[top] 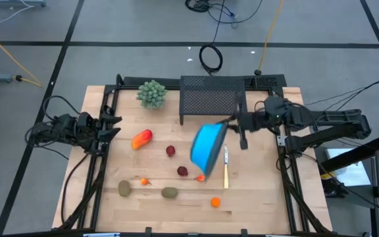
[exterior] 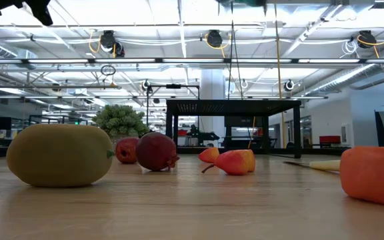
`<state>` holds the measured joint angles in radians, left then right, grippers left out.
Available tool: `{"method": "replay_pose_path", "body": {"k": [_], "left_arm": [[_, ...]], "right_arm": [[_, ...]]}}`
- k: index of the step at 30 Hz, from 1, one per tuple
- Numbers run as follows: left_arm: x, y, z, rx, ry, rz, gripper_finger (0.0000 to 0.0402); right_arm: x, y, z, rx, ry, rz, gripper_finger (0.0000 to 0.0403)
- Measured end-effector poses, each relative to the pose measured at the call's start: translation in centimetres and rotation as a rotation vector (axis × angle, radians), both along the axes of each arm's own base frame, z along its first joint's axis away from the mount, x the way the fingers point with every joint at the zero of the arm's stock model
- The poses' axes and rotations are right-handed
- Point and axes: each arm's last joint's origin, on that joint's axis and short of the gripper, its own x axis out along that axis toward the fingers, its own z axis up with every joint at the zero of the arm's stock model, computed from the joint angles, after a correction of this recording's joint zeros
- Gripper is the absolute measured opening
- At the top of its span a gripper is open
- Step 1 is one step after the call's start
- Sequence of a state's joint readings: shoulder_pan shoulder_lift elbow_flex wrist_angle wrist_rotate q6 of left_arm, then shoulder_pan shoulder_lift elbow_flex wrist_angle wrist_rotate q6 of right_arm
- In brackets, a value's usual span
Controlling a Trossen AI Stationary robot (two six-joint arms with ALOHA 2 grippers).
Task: Pick & Place Fruit
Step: Put the blue strainer bowl on the shelf
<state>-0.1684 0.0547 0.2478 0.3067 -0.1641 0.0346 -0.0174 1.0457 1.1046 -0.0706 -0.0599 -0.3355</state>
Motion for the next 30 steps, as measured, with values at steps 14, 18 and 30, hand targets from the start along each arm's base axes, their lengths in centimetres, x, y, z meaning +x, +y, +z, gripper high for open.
{"method": "replay_pose_path", "body": {"k": [14,18,30], "left_arm": [[4.8,-0.3,-0.3,-0.057,0.091,0.177,0.0184],[6.1,-0.4,-0.2,-0.078,0.067,0.206,0.0184],[11.1,-1.1,3.1,-0.052,0.116,0.282,0.0184]], "right_arm": [[0.3,-3.9,-0.2,0.488,-0.064,-0.347,0.0002],[0.5,-5.1,-0.7,0.625,-0.064,-0.411,0.0002],[1.2,-8.1,-2.1,0.810,-0.112,-0.647,0.0002]]}}
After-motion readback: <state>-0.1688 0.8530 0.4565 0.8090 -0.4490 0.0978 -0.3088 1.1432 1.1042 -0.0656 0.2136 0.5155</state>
